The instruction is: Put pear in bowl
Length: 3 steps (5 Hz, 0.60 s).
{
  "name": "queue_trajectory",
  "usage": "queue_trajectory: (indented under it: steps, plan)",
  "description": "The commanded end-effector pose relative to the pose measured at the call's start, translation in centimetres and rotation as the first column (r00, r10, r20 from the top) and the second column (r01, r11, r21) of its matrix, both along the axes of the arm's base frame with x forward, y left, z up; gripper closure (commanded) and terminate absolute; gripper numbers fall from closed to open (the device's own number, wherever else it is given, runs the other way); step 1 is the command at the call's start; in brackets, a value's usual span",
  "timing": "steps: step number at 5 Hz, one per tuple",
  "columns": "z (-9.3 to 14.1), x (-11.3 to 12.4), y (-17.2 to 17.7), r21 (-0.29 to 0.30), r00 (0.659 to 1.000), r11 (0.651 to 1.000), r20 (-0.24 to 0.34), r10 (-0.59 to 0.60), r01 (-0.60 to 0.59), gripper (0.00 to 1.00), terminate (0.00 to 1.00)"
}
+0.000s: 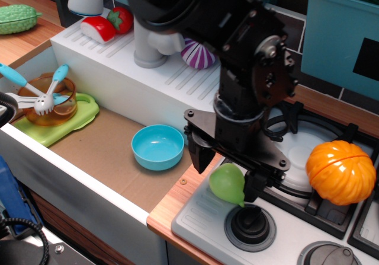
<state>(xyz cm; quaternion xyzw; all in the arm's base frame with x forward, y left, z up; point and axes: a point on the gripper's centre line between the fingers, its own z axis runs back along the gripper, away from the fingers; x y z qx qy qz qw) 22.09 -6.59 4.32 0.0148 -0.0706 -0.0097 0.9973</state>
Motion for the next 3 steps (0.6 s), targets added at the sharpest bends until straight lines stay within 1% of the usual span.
queue_trajectory:
  steps: [1,2,3]
  plan:
    - [-0.9,0.5,0.5,-0.001,0.999,1.0,0.05,-0.004,0.004,0.0,0.0]
    - [-1.8,0.4,0.5,-0.022,0.997,1.0,0.071,0.004,-0.003,0.0,0.0]
    - [-2.3,0.2,0.4,-0.018,0.997,1.0,0.07,0.02,-0.019,1.0,0.0]
